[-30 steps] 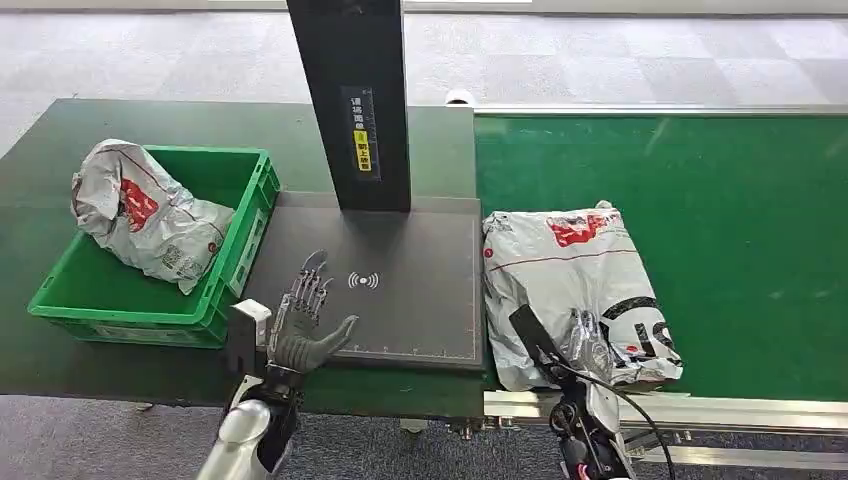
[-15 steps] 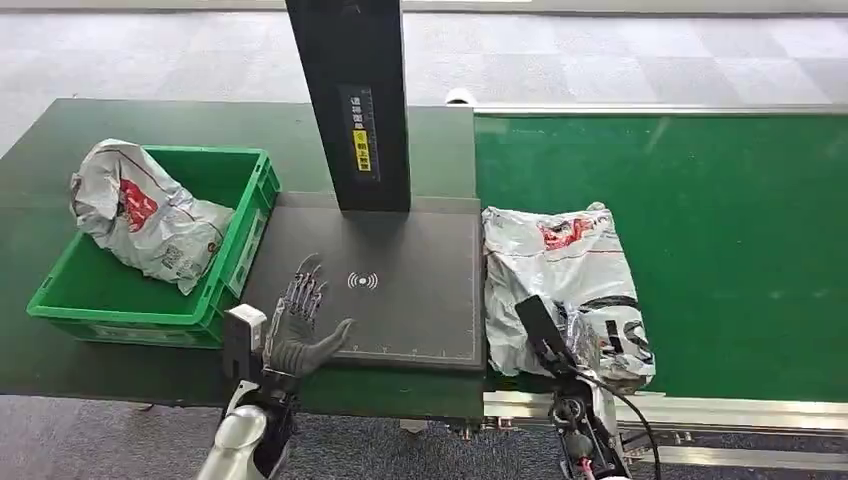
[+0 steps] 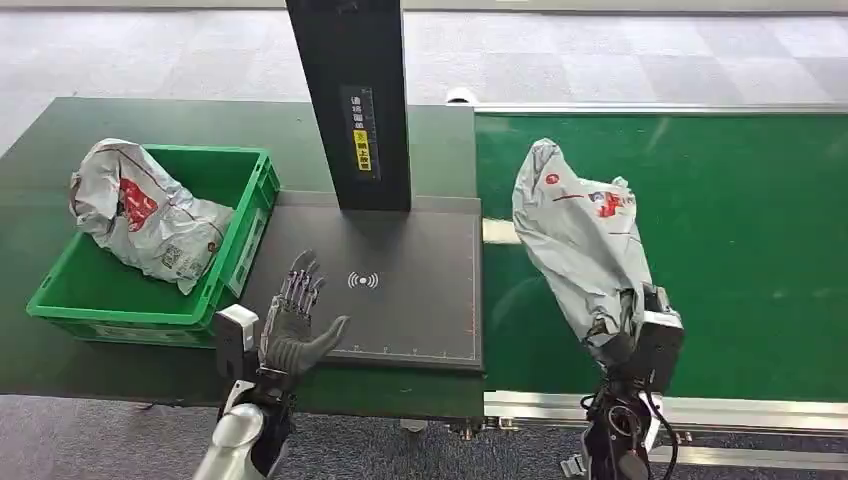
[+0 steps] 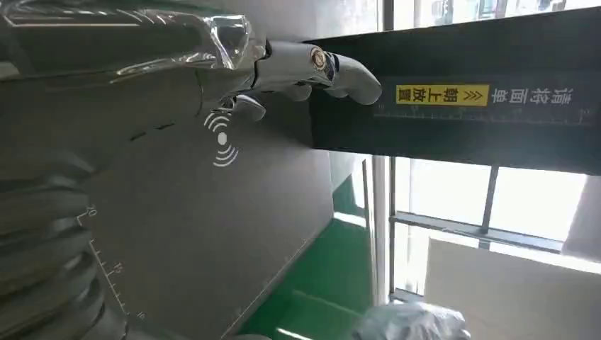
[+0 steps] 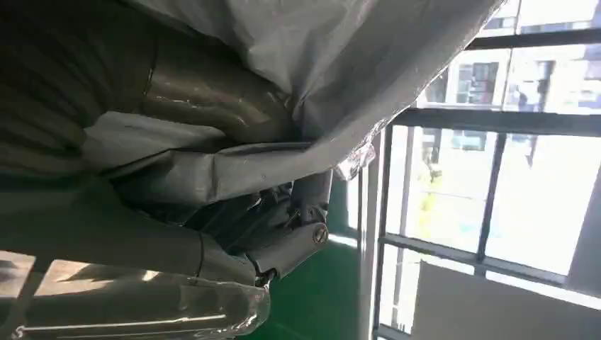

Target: Moved the parcel from conveyor to table for the left to box.

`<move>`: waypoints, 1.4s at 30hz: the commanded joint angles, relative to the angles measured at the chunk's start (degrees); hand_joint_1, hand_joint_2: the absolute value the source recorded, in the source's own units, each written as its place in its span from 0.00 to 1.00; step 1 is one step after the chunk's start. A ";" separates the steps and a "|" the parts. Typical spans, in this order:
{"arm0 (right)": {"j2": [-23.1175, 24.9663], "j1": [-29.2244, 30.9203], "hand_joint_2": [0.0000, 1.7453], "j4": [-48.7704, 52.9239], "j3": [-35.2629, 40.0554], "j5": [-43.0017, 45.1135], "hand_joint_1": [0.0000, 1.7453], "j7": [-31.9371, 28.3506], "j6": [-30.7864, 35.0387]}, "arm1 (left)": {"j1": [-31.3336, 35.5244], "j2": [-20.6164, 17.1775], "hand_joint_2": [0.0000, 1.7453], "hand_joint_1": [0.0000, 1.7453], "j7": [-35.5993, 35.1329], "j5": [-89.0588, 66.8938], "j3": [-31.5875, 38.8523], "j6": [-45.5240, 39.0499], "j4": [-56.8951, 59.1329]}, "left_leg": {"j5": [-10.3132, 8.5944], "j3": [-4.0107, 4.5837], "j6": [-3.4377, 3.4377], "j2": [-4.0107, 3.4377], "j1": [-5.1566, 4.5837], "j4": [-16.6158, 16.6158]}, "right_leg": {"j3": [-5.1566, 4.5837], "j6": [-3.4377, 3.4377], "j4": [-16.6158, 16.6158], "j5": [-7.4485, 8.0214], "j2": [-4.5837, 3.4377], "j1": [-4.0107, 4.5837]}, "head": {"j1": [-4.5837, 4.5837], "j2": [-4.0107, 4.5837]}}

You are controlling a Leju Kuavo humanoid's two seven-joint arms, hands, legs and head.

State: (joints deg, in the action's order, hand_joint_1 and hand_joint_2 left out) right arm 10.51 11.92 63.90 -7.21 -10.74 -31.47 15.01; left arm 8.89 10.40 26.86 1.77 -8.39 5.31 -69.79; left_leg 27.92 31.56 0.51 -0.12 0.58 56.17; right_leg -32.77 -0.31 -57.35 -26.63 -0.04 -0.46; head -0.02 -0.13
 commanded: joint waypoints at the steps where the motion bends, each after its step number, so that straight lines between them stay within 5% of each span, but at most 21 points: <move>1: 3.74 -3.33 1.00 13.81 -8.39 12.19 1.00 -8.53 6.06 | 2.96 0.10 1.00 0.00 2.55 -0.70 -0.81 -3.40 3.40 | -0.07 -0.09 -0.03 0.11 -0.04 -0.17 | 0.12 0.02 0.15 0.03 0.11 -0.02 | 0.00 0.00; 7: 4.45 -7.75 1.00 30.78 -6.50 10.72 1.00 -8.53 14.16 | 2.36 1.47 1.00 0.00 8.80 2.18 0.74 -14.54 -2.35 | -0.01 0.17 -0.03 0.24 -0.05 0.06 | -0.09 -0.01 -0.06 -0.07 0.25 -0.04 | 0.00 0.00; 10: -1.87 -7.77 1.00 29.22 8.56 -0.93 1.00 -8.53 24.99 | 0.61 1.37 1.00 0.00 10.03 3.76 0.83 -17.35 -6.70 | 0.04 0.12 -0.03 -0.15 -0.04 0.04 | -0.15 0.00 -0.07 0.00 -0.13 -0.03 | 0.02 0.00; 12: -2.72 -6.21 1.00 23.26 13.93 -7.18 1.00 -8.53 22.79 | -0.54 1.54 1.00 0.00 11.78 4.00 1.76 -19.95 -9.12 | 0.02 0.09 -0.02 -0.21 -0.01 -0.01 | -0.11 0.01 0.00 0.04 -0.18 0.00 | 0.00 0.00; 19: -2.44 -5.01 1.00 19.93 15.23 -7.81 1.00 -8.53 20.54 | -1.17 1.05 1.00 0.00 12.27 4.15 1.80 -21.13 -10.37 | -0.04 -0.02 0.01 -0.10 0.04 -0.08 | 0.03 0.01 0.08 0.03 -0.04 0.05 | 0.00 0.00; 23: -3.48 -4.05 1.00 14.33 19.94 -16.05 1.00 -4.72 7.03 | -2.55 2.43 1.00 0.00 13.14 2.38 4.20 -29.19 -15.55 | -0.02 -0.03 -0.01 -0.14 0.03 -0.10 | 0.06 -0.02 0.12 0.06 -0.14 0.04 | 0.00 0.00; 32: -4.16 -1.66 1.00 4.47 27.86 -25.97 1.00 2.10 -4.02 | -3.90 2.26 1.00 0.00 13.14 2.82 4.03 -30.86 -17.82 | -0.05 -0.04 0.03 -0.09 0.06 -0.15 | 0.08 0.02 0.14 0.08 -0.10 0.06 | 0.00 0.00; 38: -3.98 1.29 1.00 -5.13 33.72 -29.64 1.00 8.51 -18.85 | -3.18 2.24 1.00 0.00 13.14 2.35 3.20 -30.10 -15.48 | -0.05 -0.08 0.01 -0.20 0.05 -0.18 | 0.09 0.00 0.18 0.10 -0.21 0.06 | 0.00 0.00; 42: -3.76 3.56 1.00 -13.02 35.88 -30.47 1.00 9.89 -20.83 | -2.52 2.11 1.00 0.00 13.14 2.46 2.71 -30.75 -14.29 | -0.06 -0.03 0.03 -0.02 0.05 -0.13 | 0.07 0.02 0.09 0.04 -0.01 0.05 | 0.00 0.00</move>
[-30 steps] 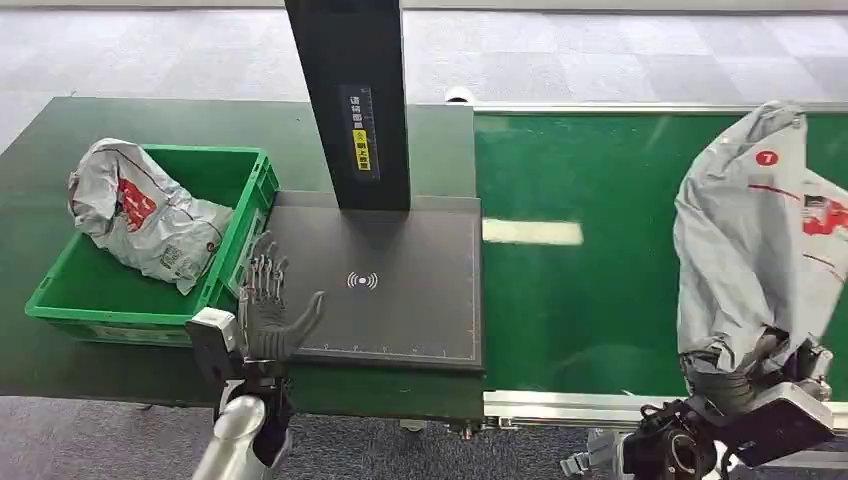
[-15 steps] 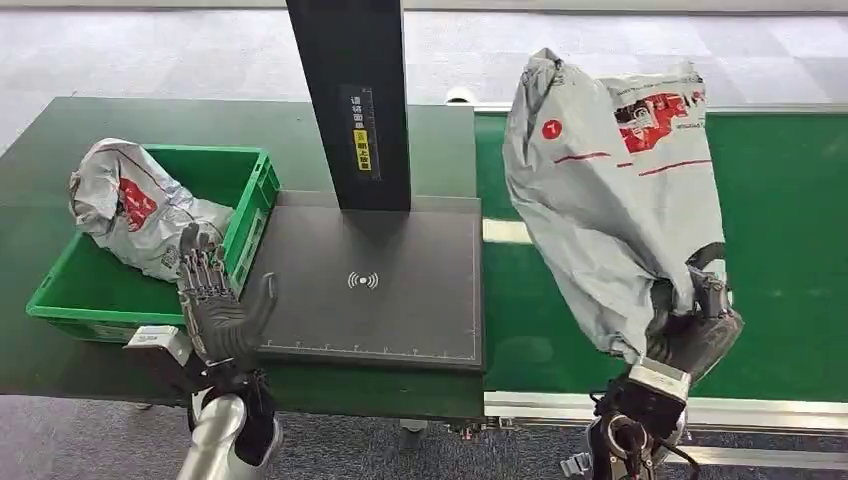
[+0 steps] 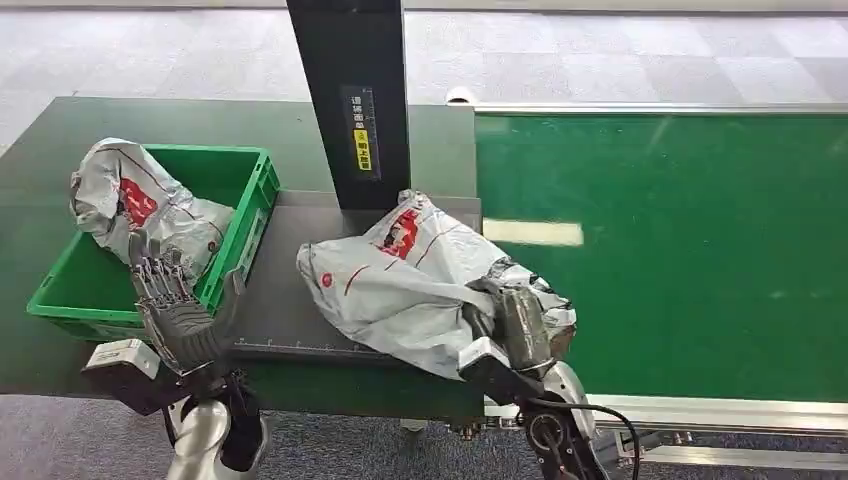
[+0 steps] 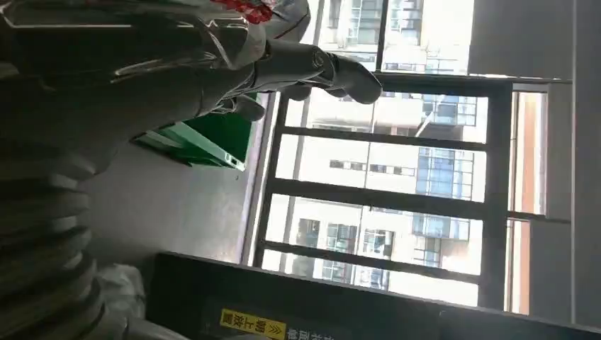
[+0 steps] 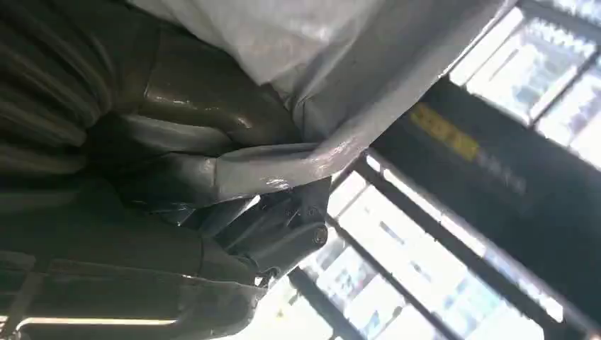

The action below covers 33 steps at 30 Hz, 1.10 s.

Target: Moved the parcel from conveyor to table for the left to box.

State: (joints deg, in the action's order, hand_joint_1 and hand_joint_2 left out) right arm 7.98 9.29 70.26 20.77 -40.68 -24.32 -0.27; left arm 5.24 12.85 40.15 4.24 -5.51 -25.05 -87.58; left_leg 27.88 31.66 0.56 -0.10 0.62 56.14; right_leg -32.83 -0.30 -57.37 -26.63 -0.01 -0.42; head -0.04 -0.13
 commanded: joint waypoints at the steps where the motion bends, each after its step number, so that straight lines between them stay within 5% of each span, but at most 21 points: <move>1: -1.24 6.47 1.00 -20.08 8.08 -0.58 1.00 2.77 -5.58 | 1.17 -0.43 1.00 0.00 -0.15 0.08 -0.15 -0.46 3.54 | -0.04 -0.17 -0.03 -0.02 0.00 -0.14 | 0.18 0.00 0.15 0.05 -0.02 0.01 | 0.02 0.00; 20: -0.73 8.32 1.00 -21.20 7.34 -1.08 1.00 3.06 -1.63 | -0.17 -0.58 1.00 0.00 -0.15 0.16 0.16 -0.79 2.69 | -0.02 -0.10 -0.02 -0.01 -0.02 -0.07 | 0.08 0.00 0.08 0.03 -0.02 -0.01 | 0.02 0.00; 25: -0.44 7.40 1.00 -15.22 4.29 -0.15 1.00 -1.06 5.35 | -1.82 -0.41 1.00 0.00 -0.15 -0.25 0.73 -0.10 0.42 | -0.02 -0.08 -0.03 -0.05 -0.03 -0.08 | 0.04 0.00 0.06 0.03 -0.06 -0.03 | 0.02 0.00; 29: 0.34 10.83 1.00 -17.86 3.77 -8.86 1.00 4.27 15.58 | -1.61 -0.01 1.00 0.00 -0.15 -0.44 0.55 0.26 1.03 | -0.02 -0.03 -0.03 -0.03 -0.04 -0.04 | 0.00 0.00 0.03 0.02 -0.04 -0.03 | 0.02 0.00; 33: 0.81 15.33 1.00 -21.15 2.30 -7.96 1.00 3.66 14.64 | 0.00 -0.01 1.00 0.00 -0.15 0.11 -0.39 1.07 2.93 | -0.04 0.00 -0.04 -0.15 -0.05 -0.02 | -0.06 -0.01 0.02 0.09 -0.16 -0.04 | 0.02 0.00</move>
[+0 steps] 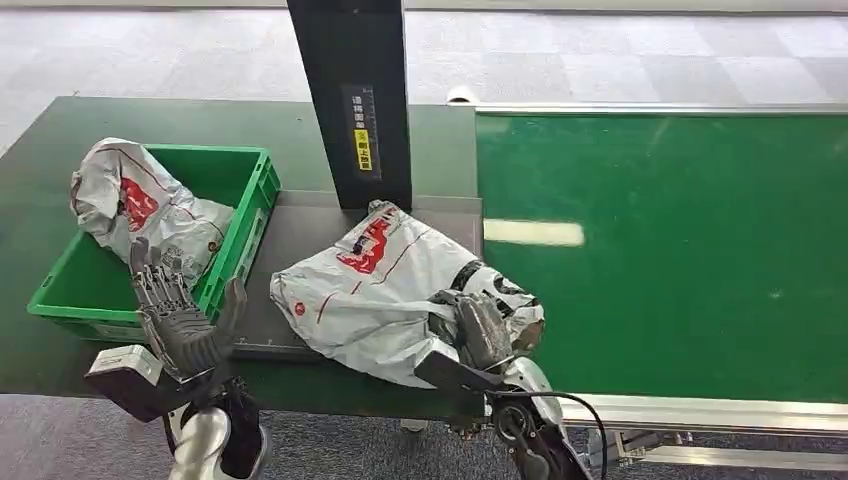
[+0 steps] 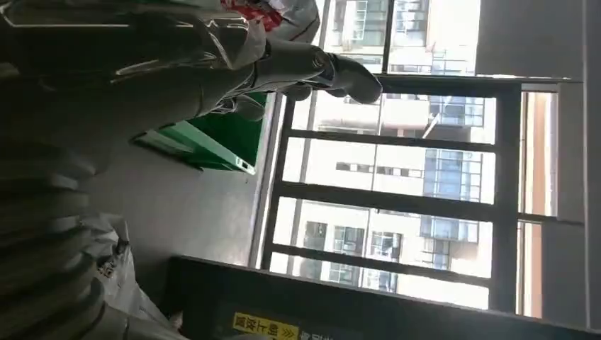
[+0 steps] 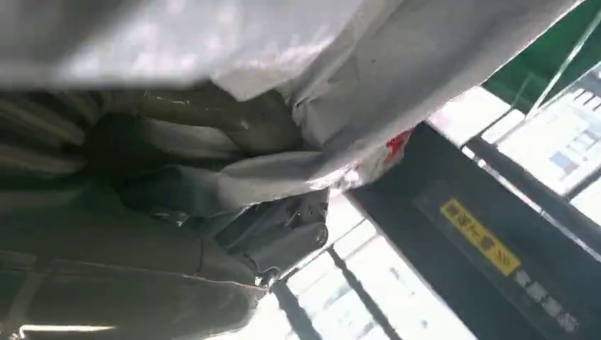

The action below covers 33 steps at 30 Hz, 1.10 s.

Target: Moved the parcel from conveyor to table for the left to box.

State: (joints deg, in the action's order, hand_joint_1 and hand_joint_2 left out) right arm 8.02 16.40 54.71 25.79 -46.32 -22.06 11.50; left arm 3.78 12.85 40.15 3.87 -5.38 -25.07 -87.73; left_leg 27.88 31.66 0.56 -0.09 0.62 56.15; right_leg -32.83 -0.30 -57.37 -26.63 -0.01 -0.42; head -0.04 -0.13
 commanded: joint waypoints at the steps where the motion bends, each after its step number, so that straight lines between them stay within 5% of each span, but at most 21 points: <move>1: 0.94 8.96 1.00 -6.69 -2.90 -1.29 1.00 0.74 1.22 | 1.92 -0.01 1.00 0.00 -0.15 0.56 -0.83 1.17 3.72 | -0.03 0.00 -0.03 -0.10 -0.03 -0.01 | -0.04 0.00 0.00 0.06 -0.10 -0.03 | 0.04 0.00; 13: 2.95 13.59 1.00 -19.82 2.42 -1.63 1.00 -1.28 -4.74 | 3.62 -0.71 1.00 0.00 -0.15 3.35 -2.79 3.06 5.06 | -0.04 -0.13 -0.03 -0.04 -0.02 -0.09 | 0.07 0.01 0.07 0.04 -0.04 -0.01 | 0.04 0.00; 15: 3.13 14.23 1.00 -21.50 2.77 -0.50 0.13 -0.16 -7.79 | 3.72 -0.78 1.00 0.00 -0.15 3.70 -2.91 3.17 5.17 | -0.04 -0.12 -0.03 -0.07 -0.02 -0.08 | 0.07 0.00 0.08 0.05 -0.07 -0.02 | 0.02 0.00; 16: 3.04 14.35 1.00 -21.99 3.32 -0.41 0.00 0.11 -8.81 | 3.90 -0.86 1.00 0.00 -0.15 3.83 -3.04 3.36 5.38 | -0.04 -0.09 -0.03 -0.06 -0.01 -0.06 | 0.05 0.00 0.07 0.05 -0.06 0.00 | 0.04 0.00; 21: 2.94 13.24 1.00 -24.05 2.33 6.23 0.00 -4.88 -17.49 | 4.70 -0.99 1.00 0.00 -0.30 4.06 -3.14 3.84 6.49 | -0.07 -0.09 -0.02 0.07 -0.01 -0.08 | 0.08 0.00 0.08 0.05 0.07 -0.01 | 0.02 0.00; 33: 0.30 8.26 1.00 -12.04 4.32 13.07 0.00 -9.46 -24.47 | 2.99 -1.50 1.00 0.00 -1.47 3.70 -2.20 4.92 5.69 | -0.03 -0.06 -0.02 0.03 -0.02 -0.05 | 0.03 -0.01 0.05 0.02 0.03 -0.01 | 0.02 -0.02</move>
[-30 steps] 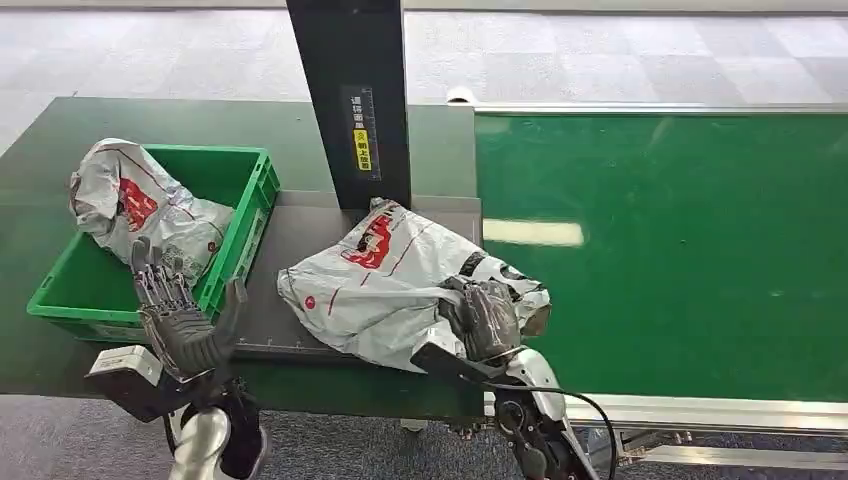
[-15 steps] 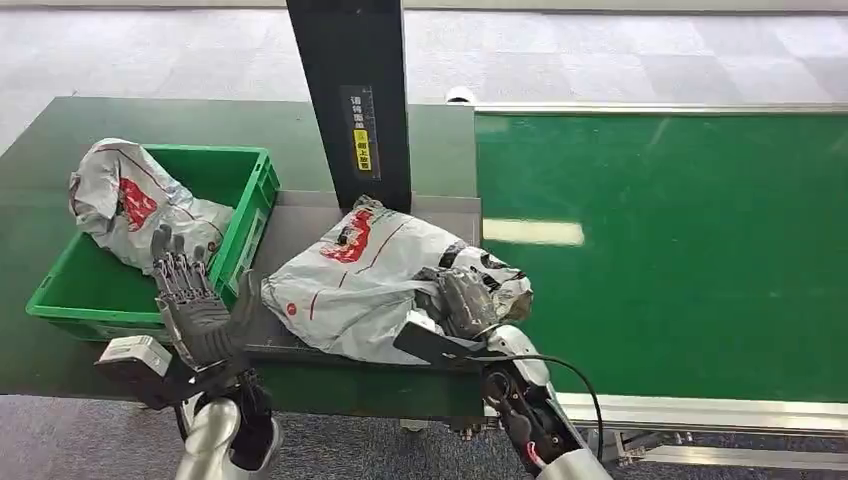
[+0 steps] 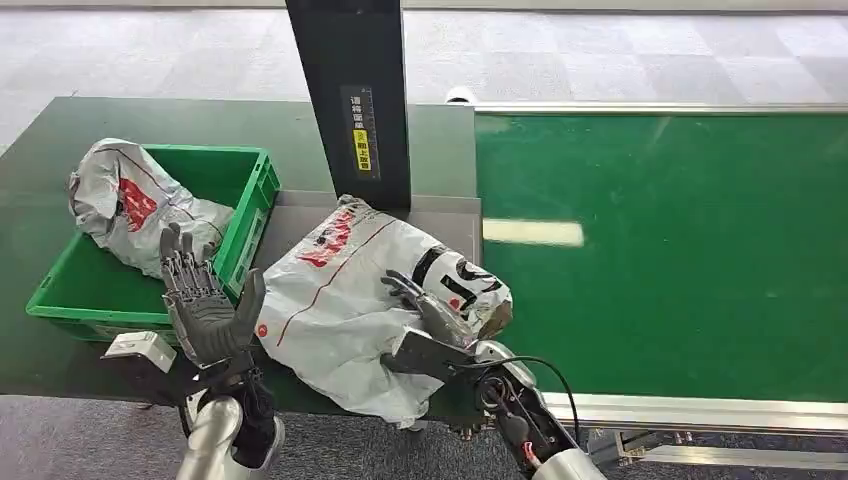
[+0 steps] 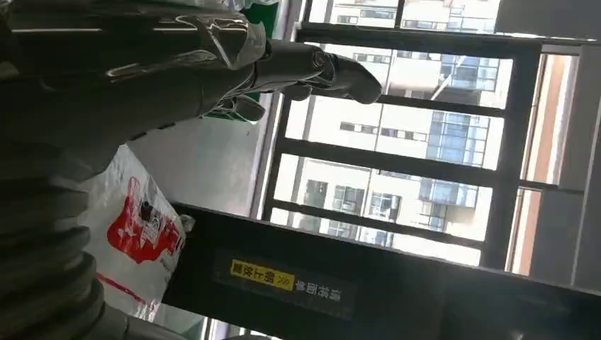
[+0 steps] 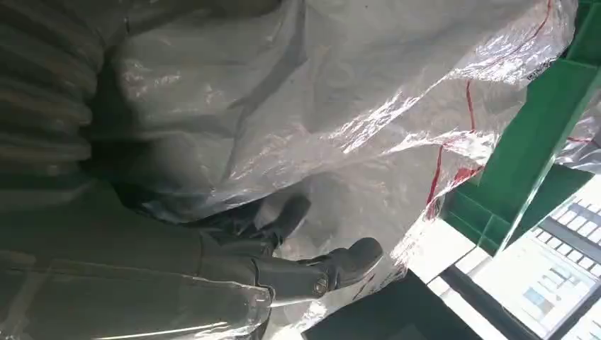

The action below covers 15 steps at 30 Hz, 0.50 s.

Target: Moved the parcel from conveyor to table for the left to box.

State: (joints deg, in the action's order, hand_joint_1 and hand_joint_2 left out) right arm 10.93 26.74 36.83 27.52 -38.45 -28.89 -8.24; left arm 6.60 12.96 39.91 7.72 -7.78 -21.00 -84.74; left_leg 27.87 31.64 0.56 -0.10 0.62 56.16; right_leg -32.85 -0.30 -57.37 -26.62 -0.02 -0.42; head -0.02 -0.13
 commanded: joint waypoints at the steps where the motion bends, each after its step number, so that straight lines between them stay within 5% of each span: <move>1: -3.03 -2.89 1.00 8.14 2.43 6.22 0.00 -2.56 -4.88 | -0.10 -1.85 1.00 0.00 -1.55 -0.57 0.15 1.18 2.69 | -0.05 -0.07 -0.04 0.07 -0.01 -0.09 | 0.11 -0.01 0.11 0.04 0.07 -0.01 | 0.00 0.00; 5: -5.45 -7.31 1.00 19.64 -0.20 12.03 0.00 -1.81 -5.87 | -1.14 -2.89 1.00 0.00 -4.41 -4.45 -1.31 5.13 3.81 | -0.03 -0.02 -0.02 0.07 -0.04 -0.06 | 0.04 -0.01 0.04 0.00 0.07 -0.04 | 0.00 0.00; 15: -5.73 -13.48 1.00 29.07 -7.27 19.75 0.00 -2.43 -6.70 | -1.86 -2.91 1.00 0.00 -6.15 -6.82 -1.19 9.71 4.65 | -0.06 -0.05 -0.03 0.21 -0.03 -0.11 | 0.11 0.00 0.10 -0.01 0.21 -0.03 | 0.00 0.00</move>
State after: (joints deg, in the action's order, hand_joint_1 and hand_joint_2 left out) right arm 7.19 18.15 56.75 24.96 -21.81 -30.95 -13.03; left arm 4.37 11.76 35.41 2.69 -7.76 -12.59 -84.21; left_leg 27.89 31.65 0.56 -0.09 0.61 56.16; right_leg -32.87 -0.30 -57.36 -26.63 -0.02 -0.42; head -0.02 -0.13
